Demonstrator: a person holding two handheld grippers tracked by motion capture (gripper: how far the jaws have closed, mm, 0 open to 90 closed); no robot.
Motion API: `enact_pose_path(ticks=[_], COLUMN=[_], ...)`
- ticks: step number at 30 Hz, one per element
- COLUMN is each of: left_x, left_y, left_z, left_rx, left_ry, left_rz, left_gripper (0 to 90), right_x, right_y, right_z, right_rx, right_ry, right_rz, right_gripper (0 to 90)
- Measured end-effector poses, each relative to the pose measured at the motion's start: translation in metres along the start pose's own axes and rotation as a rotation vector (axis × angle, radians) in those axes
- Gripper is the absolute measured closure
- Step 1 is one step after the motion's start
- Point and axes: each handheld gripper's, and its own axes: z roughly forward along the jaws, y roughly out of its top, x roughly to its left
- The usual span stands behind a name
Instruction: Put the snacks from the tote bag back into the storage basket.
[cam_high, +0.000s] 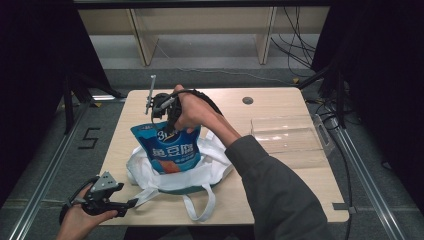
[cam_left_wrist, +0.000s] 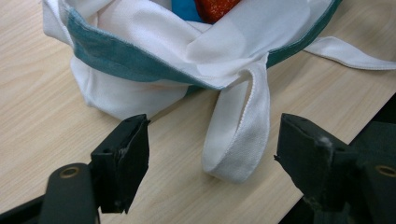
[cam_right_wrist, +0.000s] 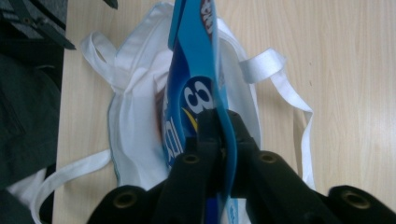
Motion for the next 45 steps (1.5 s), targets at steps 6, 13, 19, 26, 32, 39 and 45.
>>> enact_pose_path(ticks=[6,13,19,26,32,39,45], left_x=[0.000,0.001,0.002,0.002,0.004,0.004,0.007], left_y=[0.000,-0.001,-0.001,-0.001,0.000,0.000,0.000], left_z=[0.000,0.000,-0.001,-0.001,-0.004,-0.002,-0.005], left_rx=[0.001,-0.004,-0.019,-0.019,-0.015,-0.055,-0.020], left_ry=[-0.004,-0.005,0.001,0.002,-0.019,-0.002,-0.006], left_rz=[0.001,0.002,-0.020,-0.025,-0.009,-0.048,-0.013], left_gripper=[25.4,26.7,24.6,24.3,22.3,21.1,21.1], right_x=[0.001,0.005,0.007,0.011,0.013,0.007,0.003], right_y=[0.004,0.012,0.017,0.018,0.004,-0.034,-0.072], right_z=[-0.001,-0.004,-0.025,-0.063,-0.094,-0.124,-0.144], right_rx=[0.033,0.060,0.037,0.035,0.036,0.057,0.079], right_ry=[-0.012,-0.039,-0.072,-0.078,-0.121,-0.174,-0.207], right_rz=[-0.058,-0.054,-0.068,-0.055,-0.018,0.012,0.069], right_gripper=[90.0,90.0,90.0,90.0,90.0,90.0,90.0])
